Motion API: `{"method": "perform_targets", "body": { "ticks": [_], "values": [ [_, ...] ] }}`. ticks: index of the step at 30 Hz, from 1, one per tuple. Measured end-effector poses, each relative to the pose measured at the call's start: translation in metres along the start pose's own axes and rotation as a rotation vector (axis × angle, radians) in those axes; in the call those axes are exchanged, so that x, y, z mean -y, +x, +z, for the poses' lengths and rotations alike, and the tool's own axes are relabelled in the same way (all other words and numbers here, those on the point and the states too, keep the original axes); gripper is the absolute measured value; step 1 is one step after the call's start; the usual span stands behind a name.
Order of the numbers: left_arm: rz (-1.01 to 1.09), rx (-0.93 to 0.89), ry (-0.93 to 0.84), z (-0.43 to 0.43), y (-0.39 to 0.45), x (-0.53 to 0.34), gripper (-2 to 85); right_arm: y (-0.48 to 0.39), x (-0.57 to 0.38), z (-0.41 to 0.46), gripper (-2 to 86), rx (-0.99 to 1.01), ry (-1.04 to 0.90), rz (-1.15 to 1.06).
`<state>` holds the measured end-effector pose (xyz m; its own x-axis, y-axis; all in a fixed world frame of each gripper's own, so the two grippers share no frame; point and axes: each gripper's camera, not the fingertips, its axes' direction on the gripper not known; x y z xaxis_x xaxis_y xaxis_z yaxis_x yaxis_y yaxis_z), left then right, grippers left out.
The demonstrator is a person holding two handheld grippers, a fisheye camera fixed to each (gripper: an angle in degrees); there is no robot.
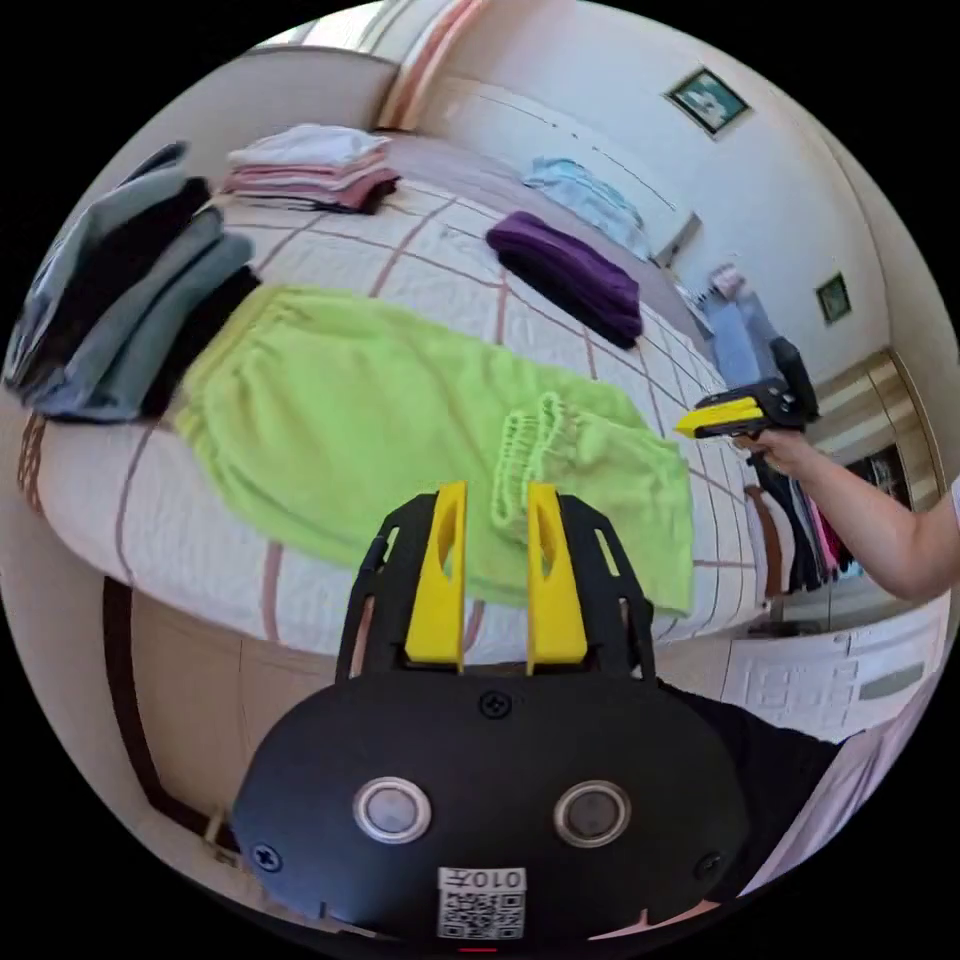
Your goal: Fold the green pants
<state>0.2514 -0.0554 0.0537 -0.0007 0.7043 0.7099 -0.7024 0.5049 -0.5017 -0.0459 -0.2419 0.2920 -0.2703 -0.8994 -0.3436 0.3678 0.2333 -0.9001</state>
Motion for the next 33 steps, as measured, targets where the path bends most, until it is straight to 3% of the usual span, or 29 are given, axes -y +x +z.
{"method": "perform_targets", "body": {
  "ticks": [2,5,12,18,24,27,33],
  "values": [
    [-0.213,0.029,0.069,-0.027,-0.058,-0.012,12.5,0.009,0.044,-0.006,11.8,0.028,0.046,-0.044],
    [-0.355,0.010,0.160,-0.046,-0.113,-0.008,14.7,0.018,0.133,-0.002,13.9,0.102,0.095,-0.160],
    [-0.325,0.003,0.116,-0.030,-0.137,0.039,15.9,0.030,0.321,0.049,15.2,0.224,-0.101,-0.311],
    [-0.413,-0.081,0.106,-0.007,-0.133,0.035,14.4,0.046,0.365,0.079,12.8,0.352,-0.268,-0.302],
    [-0.497,-0.211,0.212,-0.003,-0.124,-0.004,9.1,0.059,0.340,0.031,9.0,0.453,-0.165,-0.335],
    [-0.363,-0.138,0.257,-0.026,-0.074,-0.012,7.9,0.055,0.297,-0.033,8.5,0.382,-0.008,-0.465],
    [0.342,0.207,0.219,-0.072,0.149,-0.034,6.9,0.061,0.112,-0.175,7.9,0.229,0.244,-0.600]
  ]
}}
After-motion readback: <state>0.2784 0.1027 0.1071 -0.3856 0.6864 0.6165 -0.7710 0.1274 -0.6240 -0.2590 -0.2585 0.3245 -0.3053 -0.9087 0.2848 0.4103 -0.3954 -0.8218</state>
